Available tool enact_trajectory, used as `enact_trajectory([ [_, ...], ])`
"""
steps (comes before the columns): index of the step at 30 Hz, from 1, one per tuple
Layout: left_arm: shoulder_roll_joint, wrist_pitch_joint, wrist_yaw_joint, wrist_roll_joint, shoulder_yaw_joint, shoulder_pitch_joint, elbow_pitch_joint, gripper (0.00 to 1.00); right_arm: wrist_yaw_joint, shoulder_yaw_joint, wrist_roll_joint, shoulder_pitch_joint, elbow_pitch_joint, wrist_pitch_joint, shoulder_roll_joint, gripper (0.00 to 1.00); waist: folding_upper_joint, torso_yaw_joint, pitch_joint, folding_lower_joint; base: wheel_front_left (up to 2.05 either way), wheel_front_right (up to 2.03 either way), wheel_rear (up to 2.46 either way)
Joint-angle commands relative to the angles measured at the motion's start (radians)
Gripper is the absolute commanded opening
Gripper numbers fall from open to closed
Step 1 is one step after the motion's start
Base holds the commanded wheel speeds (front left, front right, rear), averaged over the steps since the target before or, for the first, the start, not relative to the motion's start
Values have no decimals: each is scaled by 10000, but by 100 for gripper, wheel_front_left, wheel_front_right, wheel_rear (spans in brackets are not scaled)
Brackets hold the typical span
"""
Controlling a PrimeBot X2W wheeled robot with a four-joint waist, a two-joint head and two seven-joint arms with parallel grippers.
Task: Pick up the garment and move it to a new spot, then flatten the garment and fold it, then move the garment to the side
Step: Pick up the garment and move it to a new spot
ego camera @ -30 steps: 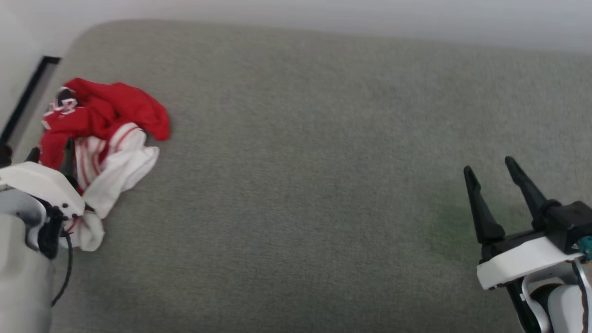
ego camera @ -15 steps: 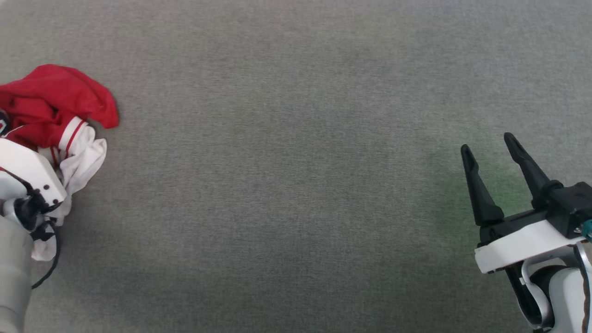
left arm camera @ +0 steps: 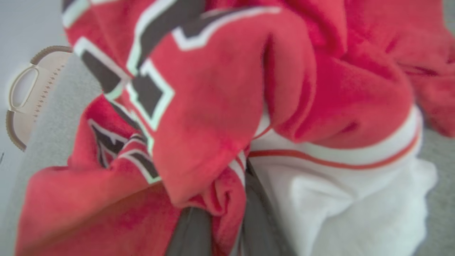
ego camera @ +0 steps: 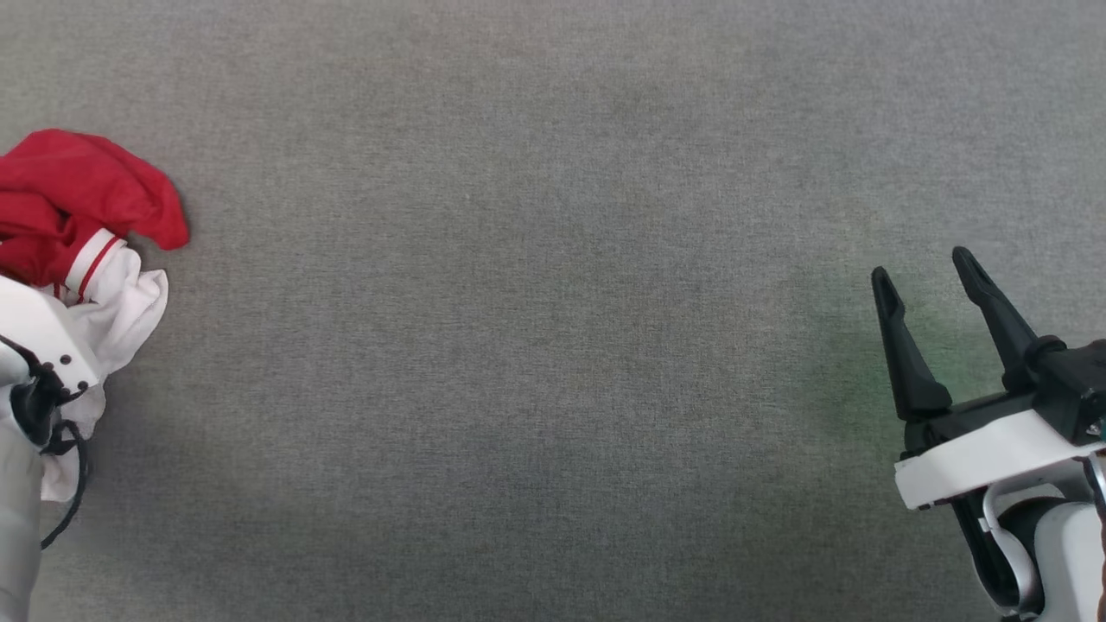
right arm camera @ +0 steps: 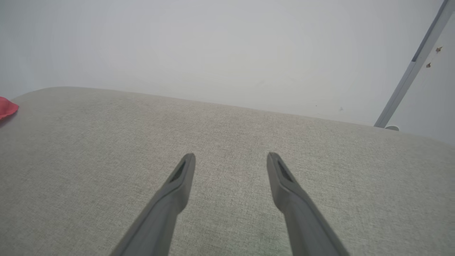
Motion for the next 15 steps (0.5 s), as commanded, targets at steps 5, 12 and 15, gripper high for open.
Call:
enact_trajectory([
  [5,306,-1179,-496,225,-200,-201,-236,0,-7,-294,-20,353,22,-102,181,100,0,251,-518,0,0,0,0],
  [12,635,-2567,-853,510,-555,-660,-951,0,-7,-440,-52,613,47,-136,389,100,0,664,-1256,0,0,0,0],
  [15,706,-2974,-927,611,-682,-820,-1312,0,-7,-493,-17,717,92,-123,448,100,0,857,-1562,0,0,0,0],
])
